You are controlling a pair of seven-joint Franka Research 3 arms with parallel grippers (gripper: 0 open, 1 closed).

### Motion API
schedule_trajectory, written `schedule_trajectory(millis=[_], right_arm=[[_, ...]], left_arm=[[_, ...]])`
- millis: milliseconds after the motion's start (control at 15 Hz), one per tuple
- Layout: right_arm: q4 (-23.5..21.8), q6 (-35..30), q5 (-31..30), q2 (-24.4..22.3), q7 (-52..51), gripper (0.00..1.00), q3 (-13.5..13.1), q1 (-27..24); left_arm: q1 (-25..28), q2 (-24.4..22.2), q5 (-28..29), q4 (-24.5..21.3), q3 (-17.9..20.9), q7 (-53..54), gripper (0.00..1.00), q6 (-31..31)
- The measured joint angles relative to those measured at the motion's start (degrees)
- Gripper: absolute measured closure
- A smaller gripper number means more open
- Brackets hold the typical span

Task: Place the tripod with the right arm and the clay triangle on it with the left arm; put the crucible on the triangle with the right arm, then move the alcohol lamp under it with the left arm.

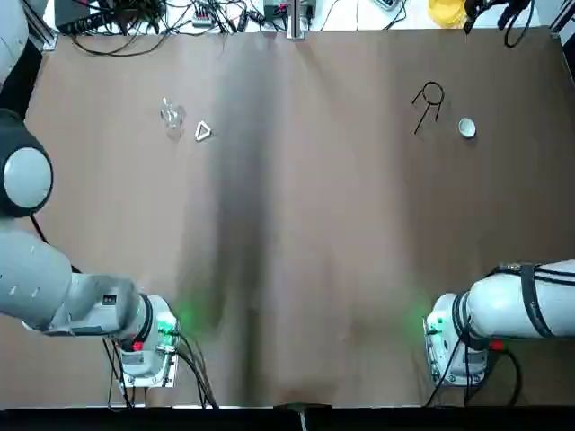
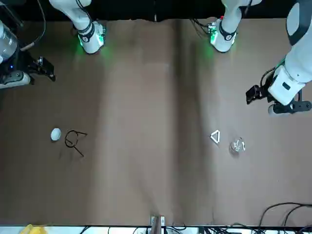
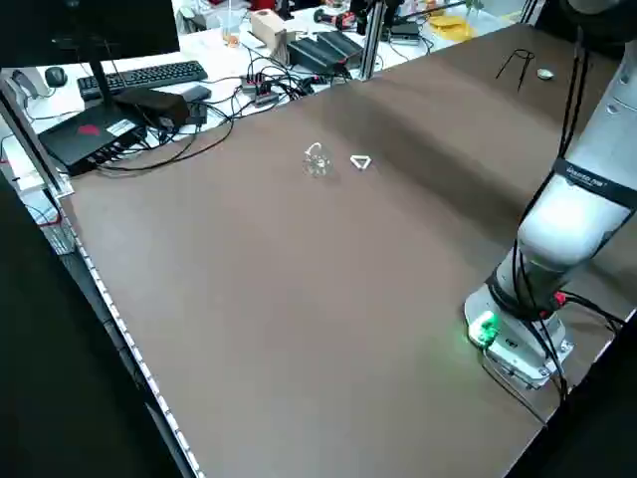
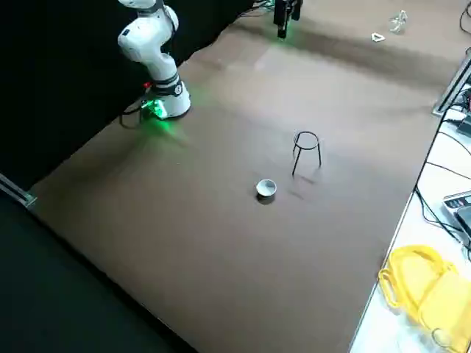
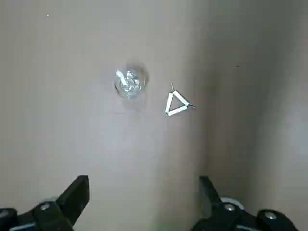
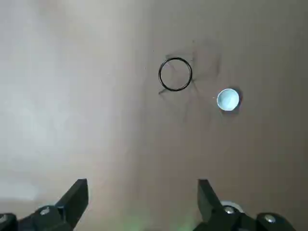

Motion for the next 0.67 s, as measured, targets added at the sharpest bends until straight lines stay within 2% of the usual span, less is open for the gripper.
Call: schedule_trajectory(millis=[400,667], right_arm=[[0.0,0.0,0.0,0.0,0.0,0.00,0.0,0.0],[-0.7,0.1,0.1,1.8,0.0,0.00,0.1,0.0]], left_arm=[[0.1,0.3,0.0,-0.2,0.0,-0.1,0.00,0.0],[-0.1,3.3,0.0,-0.8,0.0,0.4,0.00,0.0]])
